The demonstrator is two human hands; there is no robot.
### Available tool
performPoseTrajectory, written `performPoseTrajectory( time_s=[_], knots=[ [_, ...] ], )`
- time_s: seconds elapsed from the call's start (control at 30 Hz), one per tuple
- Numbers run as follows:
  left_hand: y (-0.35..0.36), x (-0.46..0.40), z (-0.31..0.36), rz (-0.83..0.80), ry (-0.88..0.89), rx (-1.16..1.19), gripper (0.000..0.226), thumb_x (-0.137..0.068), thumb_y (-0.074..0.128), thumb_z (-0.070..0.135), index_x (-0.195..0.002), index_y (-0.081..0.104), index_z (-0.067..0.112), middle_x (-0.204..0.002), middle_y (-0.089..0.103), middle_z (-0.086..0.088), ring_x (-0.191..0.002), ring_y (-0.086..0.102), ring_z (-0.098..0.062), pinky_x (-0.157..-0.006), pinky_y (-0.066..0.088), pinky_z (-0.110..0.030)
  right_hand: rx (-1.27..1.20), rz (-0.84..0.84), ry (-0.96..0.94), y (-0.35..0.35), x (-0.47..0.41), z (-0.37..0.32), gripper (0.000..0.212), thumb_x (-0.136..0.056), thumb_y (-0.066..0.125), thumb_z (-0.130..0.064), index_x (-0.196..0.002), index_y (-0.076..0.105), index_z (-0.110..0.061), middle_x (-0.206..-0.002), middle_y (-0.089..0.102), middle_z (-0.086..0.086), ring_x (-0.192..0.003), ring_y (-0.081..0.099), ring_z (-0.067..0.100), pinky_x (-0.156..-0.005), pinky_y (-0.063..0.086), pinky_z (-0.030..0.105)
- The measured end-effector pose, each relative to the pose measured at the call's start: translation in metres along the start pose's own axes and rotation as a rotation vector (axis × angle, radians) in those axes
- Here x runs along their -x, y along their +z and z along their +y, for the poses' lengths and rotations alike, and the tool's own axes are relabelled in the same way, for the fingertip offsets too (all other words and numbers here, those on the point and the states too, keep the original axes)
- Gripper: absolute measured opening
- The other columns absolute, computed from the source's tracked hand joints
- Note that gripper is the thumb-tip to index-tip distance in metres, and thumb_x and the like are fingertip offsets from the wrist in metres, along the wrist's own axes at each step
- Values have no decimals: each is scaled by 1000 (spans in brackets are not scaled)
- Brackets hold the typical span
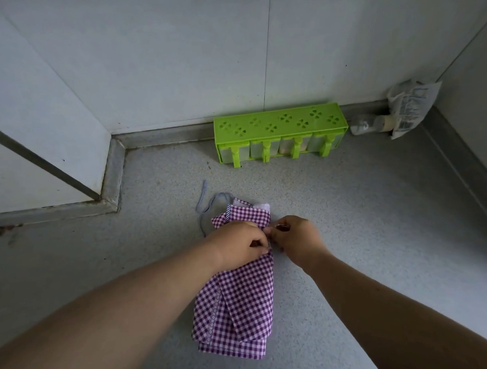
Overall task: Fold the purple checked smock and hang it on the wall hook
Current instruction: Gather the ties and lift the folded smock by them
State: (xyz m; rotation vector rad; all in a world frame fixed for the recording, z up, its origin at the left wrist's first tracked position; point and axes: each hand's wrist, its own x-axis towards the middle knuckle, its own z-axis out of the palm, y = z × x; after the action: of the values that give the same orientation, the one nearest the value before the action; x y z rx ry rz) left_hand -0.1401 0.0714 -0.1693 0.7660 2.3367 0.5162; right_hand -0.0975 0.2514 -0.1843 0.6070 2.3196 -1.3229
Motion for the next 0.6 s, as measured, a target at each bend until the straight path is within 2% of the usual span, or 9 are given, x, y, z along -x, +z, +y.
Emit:
performPoseTrajectory(
  time_s=[0.13,0.23,0.33,0.4,0.5,0.53,0.6],
  knots=[
    [-3,-4,3,-100,4,36,18,-99,67,31,-109,80,38,-106,65,24,-104,62,-3,-104,49,-30,-151,2,56,5,0,3,25,-95,71,-40,-87,76,-16,-82,77,10,-82,73,32,-81,61,50],
    [-3,-5,3,-127,-65,89,17,-99,69,32,-109,81,36,-112,74,21,-104,67,-2,-106,51,-31,-237,-9,87,6,0,3,25,-94,72,-41,-85,77,-19,-82,77,6,-89,74,33,-85,61,48],
    [2,-11,4,-8,-203,203,11,-94,75,39,-96,78,29,-99,78,12,-95,71,-8,-98,56,-37,-205,-30,37,7,5,-1,26,-93,73,-44,-87,76,-18,-86,77,8,-74,69,23,-72,57,36],
    [7,-15,2,75,-256,255,18,-89,77,43,-88,69,28,-90,75,8,-88,70,-12,-91,58,-41,-183,-29,-11,9,9,-4,26,-93,72,-45,-86,76,-20,-78,75,2,-66,61,12,-65,51,33],
    [9,-18,1,134,-314,398,20,-87,78,36,-101,64,30,-99,73,9,-93,68,-9,-90,55,-34,-79,-3,-69,10,15,-7,27,-96,69,-43,-80,72,-21,-62,62,-8,-55,51,6,-57,42,27],
    [8,-18,1,123,-309,430,20,-89,77,31,-107,68,30,-102,74,10,-96,69,-9,-91,55,-31,-55,5,-82,10,17,-7,30,-95,68,-44,-77,70,-21,-61,58,-9,-54,48,5,-56,40,26],
    [7,-20,2,88,-289,415,13,-92,75,28,-104,76,30,-99,75,11,-96,69,-10,-87,53,-28,-6,27,-131,7,21,-9,35,-94,68,-50,-76,68,-20,-63,58,-8,-54,48,6,-54,39,26]
  ],
)
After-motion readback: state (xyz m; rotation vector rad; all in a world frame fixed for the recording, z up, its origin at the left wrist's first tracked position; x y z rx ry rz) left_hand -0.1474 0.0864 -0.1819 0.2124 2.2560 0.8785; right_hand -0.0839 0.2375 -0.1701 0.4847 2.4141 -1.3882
